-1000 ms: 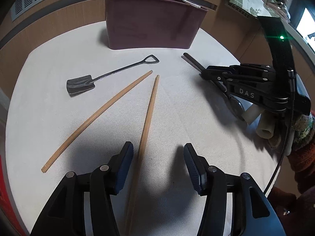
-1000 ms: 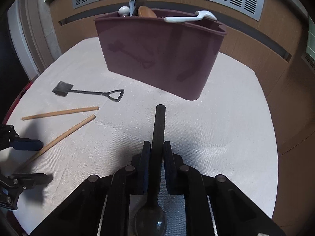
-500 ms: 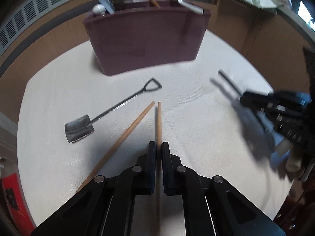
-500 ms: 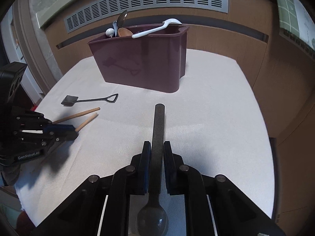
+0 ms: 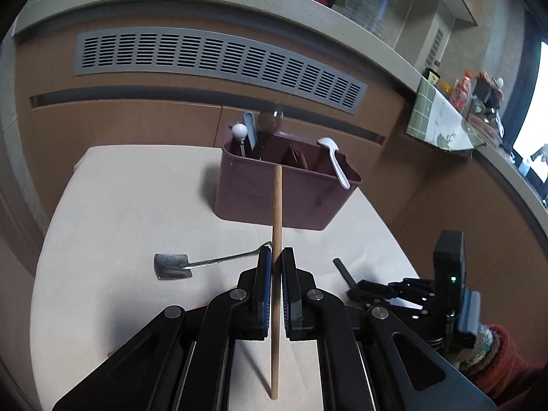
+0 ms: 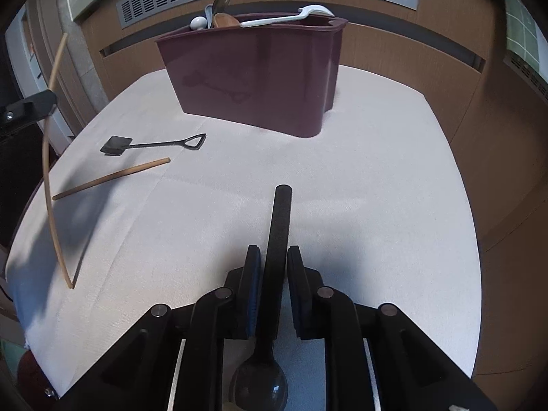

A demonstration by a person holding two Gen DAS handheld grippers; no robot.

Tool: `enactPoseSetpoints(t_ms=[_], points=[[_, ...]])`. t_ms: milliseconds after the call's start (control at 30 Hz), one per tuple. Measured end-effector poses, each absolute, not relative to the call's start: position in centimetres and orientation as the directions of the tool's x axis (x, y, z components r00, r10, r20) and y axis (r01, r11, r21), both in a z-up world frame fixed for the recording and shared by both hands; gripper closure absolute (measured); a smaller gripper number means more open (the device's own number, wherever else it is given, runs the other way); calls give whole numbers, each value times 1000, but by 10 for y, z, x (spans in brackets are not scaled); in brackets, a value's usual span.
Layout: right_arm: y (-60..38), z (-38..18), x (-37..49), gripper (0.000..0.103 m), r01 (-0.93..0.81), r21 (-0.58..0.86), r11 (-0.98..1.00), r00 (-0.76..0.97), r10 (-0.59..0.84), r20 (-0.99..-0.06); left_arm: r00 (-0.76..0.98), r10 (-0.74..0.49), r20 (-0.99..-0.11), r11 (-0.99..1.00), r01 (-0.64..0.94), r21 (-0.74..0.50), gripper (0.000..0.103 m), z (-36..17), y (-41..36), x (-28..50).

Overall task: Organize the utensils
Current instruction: 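Raise the chopstick upright with the left tool while the right tool holds the black spatula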

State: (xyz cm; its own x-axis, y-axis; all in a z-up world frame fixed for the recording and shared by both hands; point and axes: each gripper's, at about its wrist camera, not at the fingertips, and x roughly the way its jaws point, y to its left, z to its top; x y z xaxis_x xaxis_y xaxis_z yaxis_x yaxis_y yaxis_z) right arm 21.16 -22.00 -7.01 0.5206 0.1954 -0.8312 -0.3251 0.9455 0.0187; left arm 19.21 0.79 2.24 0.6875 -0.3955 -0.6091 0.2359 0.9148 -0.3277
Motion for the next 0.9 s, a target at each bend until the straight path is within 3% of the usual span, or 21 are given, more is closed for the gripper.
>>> enactPoseSetpoints(t_ms=[200, 500, 667, 900], points=[[-206, -70, 230, 79, -345, -33, 938, 515, 160, -842, 700, -396, -595, 915, 243, -323, 97, 26, 10, 185], [-225, -51, 262, 79, -273, 75, 959, 447, 196, -873, 708, -389, -589, 913, 214, -346, 97, 23, 19, 181], [-245, -26, 221, 79, -350, 113, 930, 547, 301, -782, 710, -398, -581, 903, 192, -384, 97, 17, 29, 180], [-263, -48, 149, 79, -382, -13, 924, 542, 213, -813, 712, -406, -574, 895, 184, -406, 97, 16, 33, 179]])
